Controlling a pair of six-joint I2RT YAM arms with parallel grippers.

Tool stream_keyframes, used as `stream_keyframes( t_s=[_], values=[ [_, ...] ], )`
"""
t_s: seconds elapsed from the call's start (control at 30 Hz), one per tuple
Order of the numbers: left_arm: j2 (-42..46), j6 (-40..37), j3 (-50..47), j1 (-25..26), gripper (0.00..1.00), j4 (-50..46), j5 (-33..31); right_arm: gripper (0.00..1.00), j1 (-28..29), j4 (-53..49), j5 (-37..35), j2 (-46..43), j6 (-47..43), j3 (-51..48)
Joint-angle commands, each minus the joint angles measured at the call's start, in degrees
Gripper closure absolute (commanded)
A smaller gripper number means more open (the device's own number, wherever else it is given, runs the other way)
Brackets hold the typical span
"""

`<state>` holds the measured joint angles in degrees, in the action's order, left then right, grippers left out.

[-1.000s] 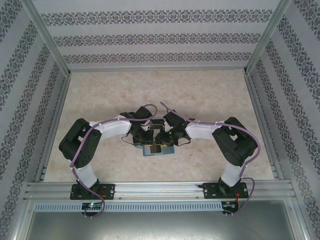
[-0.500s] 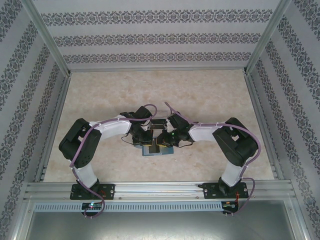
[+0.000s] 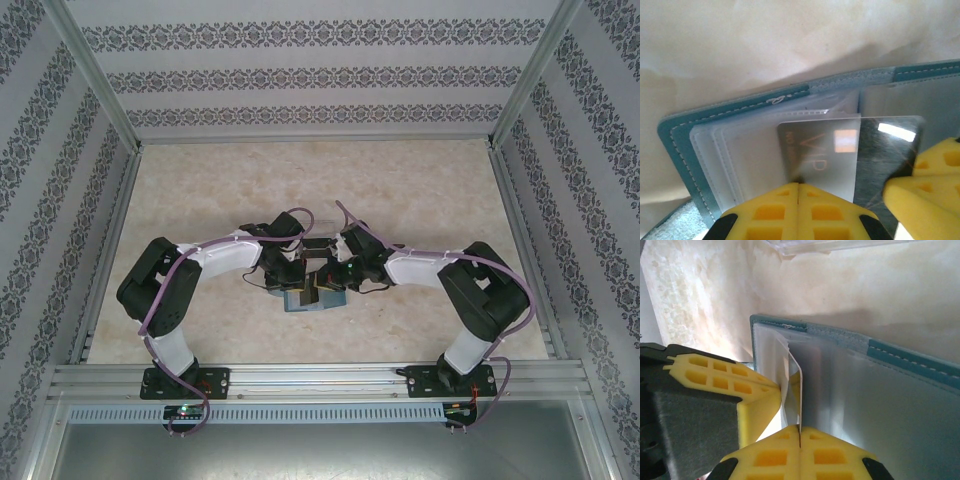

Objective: Take the credit cards out of the card holder

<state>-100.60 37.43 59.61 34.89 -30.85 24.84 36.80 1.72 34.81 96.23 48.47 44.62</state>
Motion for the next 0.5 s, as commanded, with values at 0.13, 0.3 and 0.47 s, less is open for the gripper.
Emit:
stream_keyframes(
  t_s=[0.13,0.3,0.47],
  values=[
    [-0.3,-1.42,-0.62,0.64,0.99,-3.43,-2.89,0.94,-1.29,-7.37,-4.17,-3.44,-4.74,-0.54],
    [-0.26,-1.53,-0.73,0.62,0.99,-3.51,-2.81,0.94,-1.81,-12.67,-7.67,-4.53,-7.26,0.36],
    [-0.17,-1.68,-0.55,0.62,1.0,-3.56,-2.67,0.94,-1.82,-16.42,-10.06,-4.81,-9.15,1.74]
  ],
)
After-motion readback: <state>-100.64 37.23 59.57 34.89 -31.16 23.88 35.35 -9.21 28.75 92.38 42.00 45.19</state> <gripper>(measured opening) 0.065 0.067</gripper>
